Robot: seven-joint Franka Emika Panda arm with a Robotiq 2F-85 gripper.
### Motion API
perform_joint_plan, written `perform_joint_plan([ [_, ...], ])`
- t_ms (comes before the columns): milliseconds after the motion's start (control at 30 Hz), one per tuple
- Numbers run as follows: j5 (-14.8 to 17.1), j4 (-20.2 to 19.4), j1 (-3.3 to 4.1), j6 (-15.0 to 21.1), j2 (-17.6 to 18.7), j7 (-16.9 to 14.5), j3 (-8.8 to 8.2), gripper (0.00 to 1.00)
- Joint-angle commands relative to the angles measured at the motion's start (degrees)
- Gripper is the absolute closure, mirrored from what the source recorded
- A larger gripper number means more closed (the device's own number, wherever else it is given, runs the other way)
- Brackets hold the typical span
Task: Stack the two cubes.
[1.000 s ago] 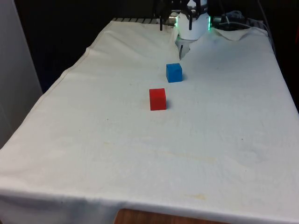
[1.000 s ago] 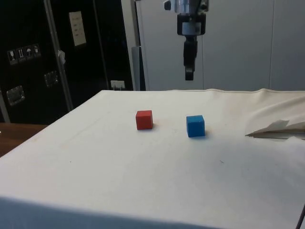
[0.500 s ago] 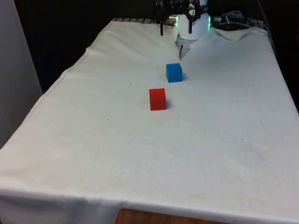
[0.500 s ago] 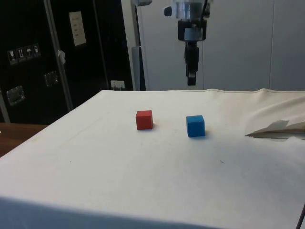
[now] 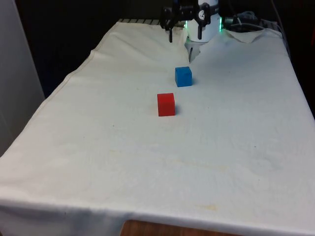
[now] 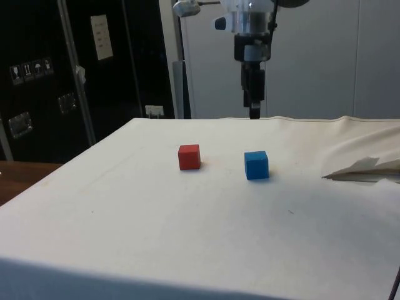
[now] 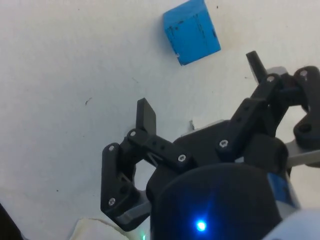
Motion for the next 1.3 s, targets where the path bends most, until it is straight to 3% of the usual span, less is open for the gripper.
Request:
perform_joint_plan([
  [0, 0.34, -0.11, 0.23, 0.40, -0.06, -0.52, -0.17, 0.00],
  [467, 0.00, -0.11, 0.00, 0.17, 0.92, -0.34, 0.00, 0.00],
  [733, 0.63, -0.40, 0.46, 2.46, 3.21, -0.52, 0.00, 0.00],
  [767, 0.06, -0.17, 0.23, 1.89, 3.32, -0.34, 0.00, 0.00],
  [800, 0.69, -0.46, 0.57, 2.81, 3.61, -0.52, 0.06, 0.00],
  [967, 1.03, -0.57, 0.92, 3.95, 4.87, -0.63, 0.17, 0.00],
  [1000, 0.23, -0.40, 0.52, 3.15, 4.76, -0.34, 0.23, 0.00],
  [1033, 1.09, -0.57, 0.92, 4.18, 5.10, -0.63, 0.17, 0.00],
  [1267, 1.95, -0.63, 1.43, 6.59, 7.73, -1.09, 0.52, 0.00],
])
